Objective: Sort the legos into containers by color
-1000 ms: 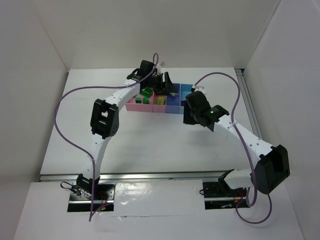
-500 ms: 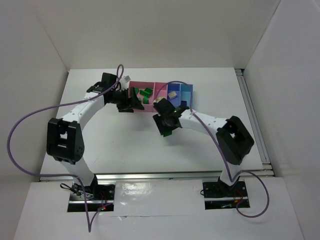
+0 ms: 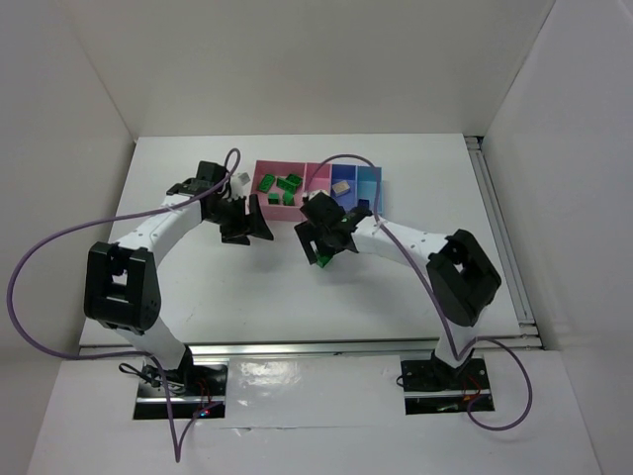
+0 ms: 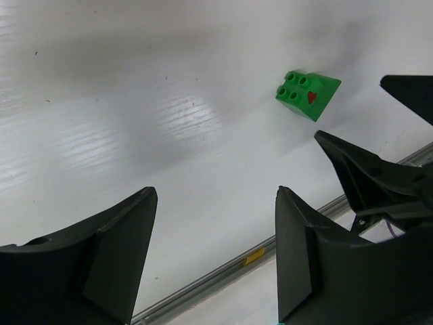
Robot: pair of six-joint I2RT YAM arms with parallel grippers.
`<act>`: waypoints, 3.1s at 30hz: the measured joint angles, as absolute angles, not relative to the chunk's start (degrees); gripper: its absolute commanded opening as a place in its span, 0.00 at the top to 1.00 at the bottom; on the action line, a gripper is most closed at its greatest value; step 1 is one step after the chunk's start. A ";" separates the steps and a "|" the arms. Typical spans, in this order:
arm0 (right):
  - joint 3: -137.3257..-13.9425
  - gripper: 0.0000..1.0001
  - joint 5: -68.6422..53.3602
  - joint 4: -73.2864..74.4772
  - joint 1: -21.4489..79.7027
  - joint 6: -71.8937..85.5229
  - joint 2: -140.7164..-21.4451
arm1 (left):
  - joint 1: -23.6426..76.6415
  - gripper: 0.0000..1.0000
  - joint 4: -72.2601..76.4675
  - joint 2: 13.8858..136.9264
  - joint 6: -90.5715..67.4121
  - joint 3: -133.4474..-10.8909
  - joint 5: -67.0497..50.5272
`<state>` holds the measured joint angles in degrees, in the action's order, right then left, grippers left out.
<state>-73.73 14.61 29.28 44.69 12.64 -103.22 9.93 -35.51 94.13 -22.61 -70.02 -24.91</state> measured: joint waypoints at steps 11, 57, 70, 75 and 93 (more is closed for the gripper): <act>-65.67 0.14 0.62 25.65 37.93 27.66 -98.24 | 9.93 0.27 -34.24 94.13 -22.76 -70.02 -25.21; -88.01 0.33 3.75 28.25 45.89 12.84 -119.46 | 8.67 0.27 -32.99 96.66 -25.69 -70.87 -23.11; -88.12 0.52 6.11 30.87 47.18 15.00 -120.40 | 7.94 0.27 -32.80 96.05 -25.71 -70.48 -22.79; -88.62 0.48 6.59 31.62 47.18 15.40 -120.40 | 7.62 0.27 -32.58 96.01 -25.76 -69.76 -23.03; -94.94 0.42 8.03 37.45 47.24 20.14 -122.28 | 7.53 0.27 -32.12 95.68 -25.71 -69.10 -24.36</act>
<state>-94.94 8.03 37.45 47.24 20.14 -122.28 7.53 -32.12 95.68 -25.71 -69.10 -24.36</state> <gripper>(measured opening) 0.576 0.731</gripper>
